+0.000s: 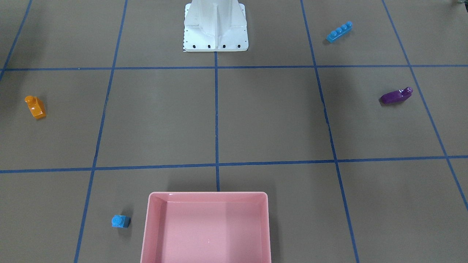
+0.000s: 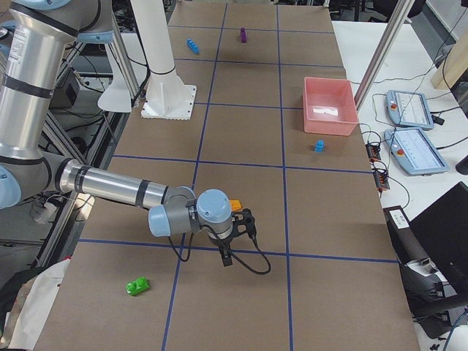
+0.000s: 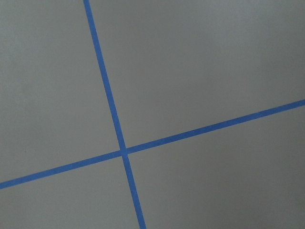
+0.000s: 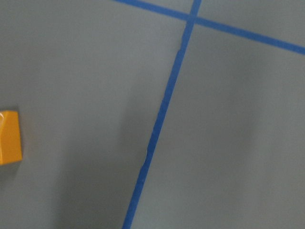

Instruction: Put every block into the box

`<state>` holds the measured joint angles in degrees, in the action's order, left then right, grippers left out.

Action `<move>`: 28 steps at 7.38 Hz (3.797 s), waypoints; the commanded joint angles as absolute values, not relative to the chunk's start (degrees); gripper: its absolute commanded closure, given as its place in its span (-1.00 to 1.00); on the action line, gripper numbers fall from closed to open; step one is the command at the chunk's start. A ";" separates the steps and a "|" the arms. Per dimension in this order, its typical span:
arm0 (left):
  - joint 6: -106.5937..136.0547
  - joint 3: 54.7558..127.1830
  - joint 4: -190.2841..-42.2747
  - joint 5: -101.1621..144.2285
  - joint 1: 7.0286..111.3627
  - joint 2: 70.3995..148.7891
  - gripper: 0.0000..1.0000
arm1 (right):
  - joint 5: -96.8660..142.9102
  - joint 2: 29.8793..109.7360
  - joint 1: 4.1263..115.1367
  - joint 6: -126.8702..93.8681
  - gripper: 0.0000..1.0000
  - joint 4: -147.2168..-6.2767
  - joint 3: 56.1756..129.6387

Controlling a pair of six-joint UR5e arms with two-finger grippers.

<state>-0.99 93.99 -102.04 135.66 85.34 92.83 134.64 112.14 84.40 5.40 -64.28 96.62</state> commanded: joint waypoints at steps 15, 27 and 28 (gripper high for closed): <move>-0.88 98.09 -108.28 135.17 85.34 90.53 -1.00 | 137.37 127.09 79.81 27.07 1.00 -59.59 83.06; 21.80 116.60 -125.51 128.10 47.27 75.61 -0.98 | 140.45 79.13 71.47 -37.51 1.00 -70.22 89.39; 21.80 118.02 -125.51 126.06 42.15 74.28 -0.98 | 140.36 74.58 69.80 -40.23 1.00 -71.79 88.17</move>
<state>21.67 115.54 -125.65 130.19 49.49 76.32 140.65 79.73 71.97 -37.50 -70.03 89.25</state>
